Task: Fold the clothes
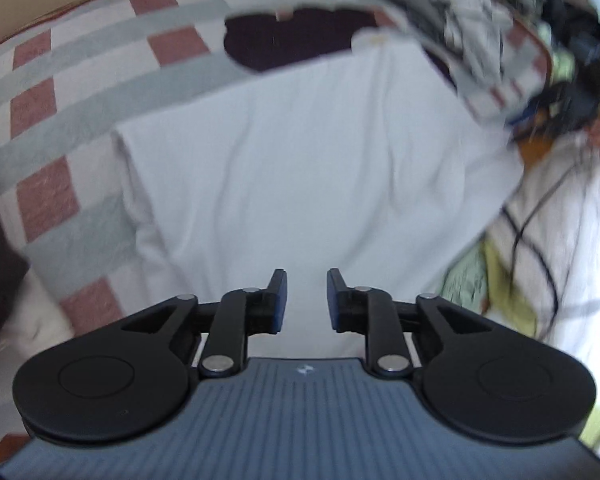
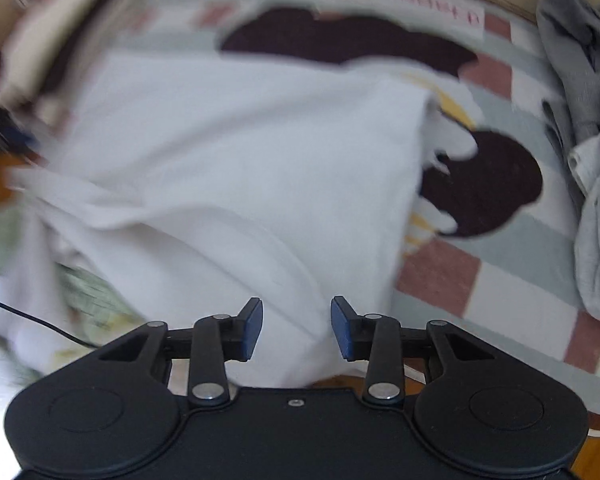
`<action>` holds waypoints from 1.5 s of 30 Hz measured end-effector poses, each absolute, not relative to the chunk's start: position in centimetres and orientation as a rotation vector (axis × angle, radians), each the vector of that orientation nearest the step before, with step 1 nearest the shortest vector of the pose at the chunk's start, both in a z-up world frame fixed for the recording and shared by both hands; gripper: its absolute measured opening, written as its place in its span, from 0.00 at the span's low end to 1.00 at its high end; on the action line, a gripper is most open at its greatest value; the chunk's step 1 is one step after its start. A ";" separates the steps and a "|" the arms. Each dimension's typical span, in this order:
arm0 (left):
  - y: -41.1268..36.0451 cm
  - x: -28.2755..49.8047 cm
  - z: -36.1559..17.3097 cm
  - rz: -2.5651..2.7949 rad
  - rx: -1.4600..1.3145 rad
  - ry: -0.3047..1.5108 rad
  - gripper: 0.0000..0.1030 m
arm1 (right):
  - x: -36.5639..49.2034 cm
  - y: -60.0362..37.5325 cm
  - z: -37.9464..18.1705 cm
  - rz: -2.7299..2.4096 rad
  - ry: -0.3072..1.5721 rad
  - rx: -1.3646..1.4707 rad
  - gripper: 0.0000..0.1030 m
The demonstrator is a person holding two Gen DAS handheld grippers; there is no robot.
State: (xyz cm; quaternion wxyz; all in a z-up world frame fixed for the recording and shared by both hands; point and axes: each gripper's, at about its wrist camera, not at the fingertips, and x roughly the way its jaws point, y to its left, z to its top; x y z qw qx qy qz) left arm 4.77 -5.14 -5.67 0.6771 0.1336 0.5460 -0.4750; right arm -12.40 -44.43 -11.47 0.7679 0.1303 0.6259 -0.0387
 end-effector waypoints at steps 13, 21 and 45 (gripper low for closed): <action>-7.8 4.4 -12.6 -1.053 0.397 1.435 0.33 | -14.0 -43.0 -13.5 -0.039 1.609 -0.053 0.14; -5.6 7.4 -8.4 -0.897 0.338 1.227 0.50 | -14.6 -48.5 -7.4 0.175 1.112 0.403 0.56; -8.9 16.0 -15.6 -0.741 0.120 1.119 0.58 | -4.0 -54.9 -18.3 -0.217 0.901 0.415 0.35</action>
